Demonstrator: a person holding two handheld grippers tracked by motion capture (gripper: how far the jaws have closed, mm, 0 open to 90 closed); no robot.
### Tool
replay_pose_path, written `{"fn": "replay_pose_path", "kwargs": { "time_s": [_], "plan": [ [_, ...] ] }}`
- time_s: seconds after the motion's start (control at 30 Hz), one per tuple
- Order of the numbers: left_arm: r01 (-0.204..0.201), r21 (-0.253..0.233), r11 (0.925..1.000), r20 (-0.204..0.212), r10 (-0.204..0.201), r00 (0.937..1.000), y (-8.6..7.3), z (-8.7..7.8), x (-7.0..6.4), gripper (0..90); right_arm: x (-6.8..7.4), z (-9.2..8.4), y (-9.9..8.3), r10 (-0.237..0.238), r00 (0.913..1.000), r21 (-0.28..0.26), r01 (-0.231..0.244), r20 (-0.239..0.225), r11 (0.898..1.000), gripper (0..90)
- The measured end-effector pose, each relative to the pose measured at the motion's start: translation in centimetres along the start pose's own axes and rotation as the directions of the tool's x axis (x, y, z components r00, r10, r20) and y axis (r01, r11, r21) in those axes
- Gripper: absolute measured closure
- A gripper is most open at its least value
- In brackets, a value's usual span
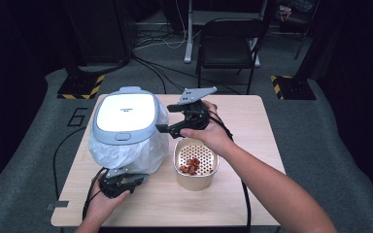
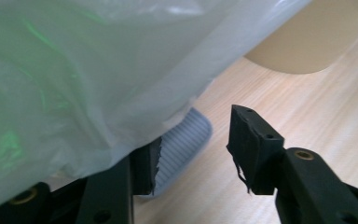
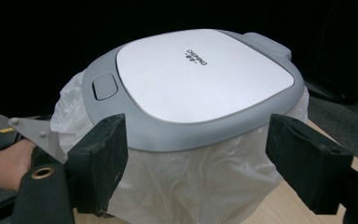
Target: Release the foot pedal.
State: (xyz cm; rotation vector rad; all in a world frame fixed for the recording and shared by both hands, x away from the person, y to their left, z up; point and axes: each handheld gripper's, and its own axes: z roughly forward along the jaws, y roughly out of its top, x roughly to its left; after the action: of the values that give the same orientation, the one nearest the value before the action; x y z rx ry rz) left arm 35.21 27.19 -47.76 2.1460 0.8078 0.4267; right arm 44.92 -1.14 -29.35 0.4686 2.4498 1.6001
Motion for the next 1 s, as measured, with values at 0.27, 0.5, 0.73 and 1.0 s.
{"fn": "replay_pose_path", "kwargs": {
  "time_s": [0.27,0.5,0.73,1.0],
  "plan": [
    [0.104,0.003,0.9946,0.026,-0.104,0.9942,-0.4,-1.3,-0.9,48.5,-0.2,-1.2,-0.6,0.001,0.9999,0.004,-0.001,0.016,1.000,21.1],
    [0.137,0.003,0.9906,0.041,-0.137,0.9898,-0.8,-2.3,-0.3,48.7,0.1,-2.8,-1.6,0.004,0.9967,0.008,-0.005,0.081,1.000,23.7],
    [0.192,0.023,0.9811,0.030,-0.193,0.9808,-2.0,-3.0,-0.5,47.8,0.2,-4.5,-3.9,0.025,0.9923,0.010,-0.027,0.121,1.000,23.8],
    [0.207,0.015,0.9783,-0.008,-0.207,0.9784,-3.5,-3.7,0.4,43.8,-0.3,-6.7,-6.5,0.057,0.9833,0.003,-0.058,0.173,0.998,24.2]
  ]
}}
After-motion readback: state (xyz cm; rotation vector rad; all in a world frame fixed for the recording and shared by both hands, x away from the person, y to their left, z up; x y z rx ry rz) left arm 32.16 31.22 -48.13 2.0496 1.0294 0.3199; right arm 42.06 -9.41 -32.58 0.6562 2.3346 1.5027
